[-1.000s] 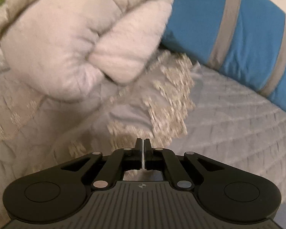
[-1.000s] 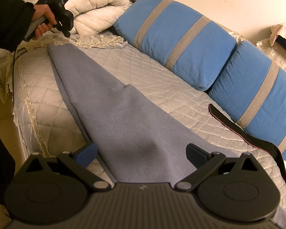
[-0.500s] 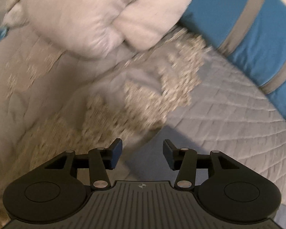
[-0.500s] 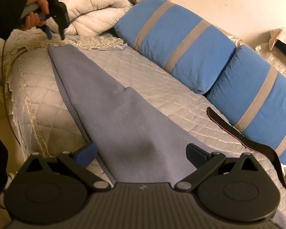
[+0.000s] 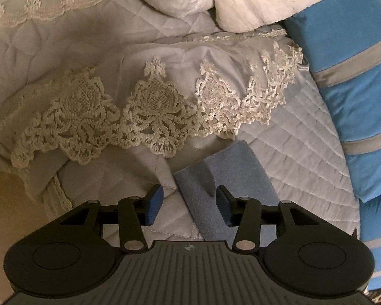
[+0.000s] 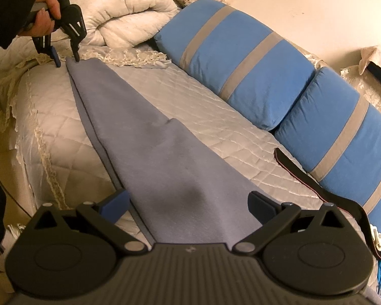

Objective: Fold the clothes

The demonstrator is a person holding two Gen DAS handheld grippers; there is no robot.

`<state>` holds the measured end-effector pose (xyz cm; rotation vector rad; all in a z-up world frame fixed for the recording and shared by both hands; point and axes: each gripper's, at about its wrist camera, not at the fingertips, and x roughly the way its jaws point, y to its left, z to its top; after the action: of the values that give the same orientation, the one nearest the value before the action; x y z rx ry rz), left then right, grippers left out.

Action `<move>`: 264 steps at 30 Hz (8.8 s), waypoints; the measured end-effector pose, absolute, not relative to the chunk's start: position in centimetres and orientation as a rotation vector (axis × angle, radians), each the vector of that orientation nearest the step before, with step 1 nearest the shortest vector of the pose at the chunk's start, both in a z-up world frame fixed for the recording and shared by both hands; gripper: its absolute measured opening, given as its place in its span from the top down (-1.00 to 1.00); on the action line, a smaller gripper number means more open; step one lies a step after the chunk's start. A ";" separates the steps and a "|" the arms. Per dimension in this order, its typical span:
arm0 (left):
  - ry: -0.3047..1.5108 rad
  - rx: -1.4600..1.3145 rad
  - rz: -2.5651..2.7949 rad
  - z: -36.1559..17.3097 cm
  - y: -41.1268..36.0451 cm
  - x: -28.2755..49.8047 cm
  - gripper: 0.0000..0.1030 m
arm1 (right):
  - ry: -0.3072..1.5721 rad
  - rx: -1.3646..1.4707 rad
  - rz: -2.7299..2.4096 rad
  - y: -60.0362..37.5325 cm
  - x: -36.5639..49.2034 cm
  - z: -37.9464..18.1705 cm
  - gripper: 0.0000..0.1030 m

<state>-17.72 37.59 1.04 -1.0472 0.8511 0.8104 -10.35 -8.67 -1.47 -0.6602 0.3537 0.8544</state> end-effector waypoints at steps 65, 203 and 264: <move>0.619 -1.247 0.743 -1.1 37.4 -18.8 0.07 | 0.271 -0.783 0.918 -7.9 -12.7 -2.9 -1.00; 0.850 -0.156 0.165 6.2 12.5 -4.1 -0.09 | 0.167 -1.501 0.813 -16.8 -7.1 -5.2 0.92; 0.732 1.213 0.114 -6.2 -1.8 -10.8 -0.28 | 0.197 -1.604 0.885 -17.0 -7.6 -3.6 -0.02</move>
<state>-10.77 -1.79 -6.22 1.2131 0.7324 0.1136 -7.64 -17.03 -3.57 -1.6037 0.1973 0.8854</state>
